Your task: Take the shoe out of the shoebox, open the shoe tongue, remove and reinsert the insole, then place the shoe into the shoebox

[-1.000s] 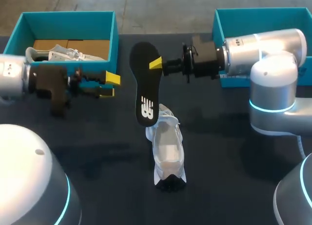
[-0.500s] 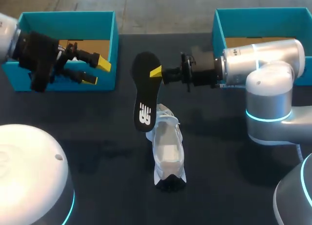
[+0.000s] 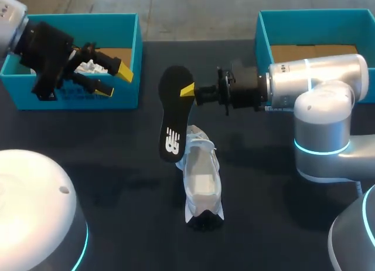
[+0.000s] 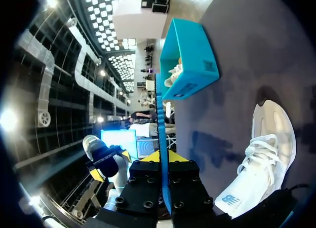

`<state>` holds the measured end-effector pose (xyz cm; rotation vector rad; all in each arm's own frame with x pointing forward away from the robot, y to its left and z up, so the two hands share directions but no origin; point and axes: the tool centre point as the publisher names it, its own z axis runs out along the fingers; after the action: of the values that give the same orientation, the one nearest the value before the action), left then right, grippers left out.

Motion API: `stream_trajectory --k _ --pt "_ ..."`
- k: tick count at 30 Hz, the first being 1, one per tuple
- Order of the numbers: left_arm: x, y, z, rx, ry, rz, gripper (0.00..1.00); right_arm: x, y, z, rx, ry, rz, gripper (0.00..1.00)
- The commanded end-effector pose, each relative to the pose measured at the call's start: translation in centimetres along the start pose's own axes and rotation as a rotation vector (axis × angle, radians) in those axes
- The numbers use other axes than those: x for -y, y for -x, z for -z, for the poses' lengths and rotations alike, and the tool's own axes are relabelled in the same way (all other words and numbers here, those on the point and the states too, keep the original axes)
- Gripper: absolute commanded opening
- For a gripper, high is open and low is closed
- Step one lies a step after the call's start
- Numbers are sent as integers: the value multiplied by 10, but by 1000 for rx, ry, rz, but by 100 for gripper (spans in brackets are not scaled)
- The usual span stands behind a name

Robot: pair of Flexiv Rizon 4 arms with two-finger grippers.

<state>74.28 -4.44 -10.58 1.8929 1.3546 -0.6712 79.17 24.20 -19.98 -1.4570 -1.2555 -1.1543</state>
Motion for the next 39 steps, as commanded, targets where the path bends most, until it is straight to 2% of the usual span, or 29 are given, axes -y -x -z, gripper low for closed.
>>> stream_trajectory --k 1,3,7,11,17,28,39 --pt "0 0 0 -2 0 -1 100 1 -1 -1 5 2 -1 0" --pt "0 0 0 -2 0 -1 100 2 -1 -2 47 2 -24 0" --pt "-16 9 -8 -186 -23 93 100 3 0 -3 141 22 -43 0" --pt "-25 11 -10 -320 -27 131 100 4 0 -1 182 24 -47 0" --pt "-40 8 -13 -433 -41 237 100 1 4 3 222 27 -56 0" --pt "-66 12 -21 -517 -37 395 100 -2 5 6 237 24 -52 0" --pt "-83 33 -28 -586 -2 475 100 -2 5 6 237 24 -52 0"
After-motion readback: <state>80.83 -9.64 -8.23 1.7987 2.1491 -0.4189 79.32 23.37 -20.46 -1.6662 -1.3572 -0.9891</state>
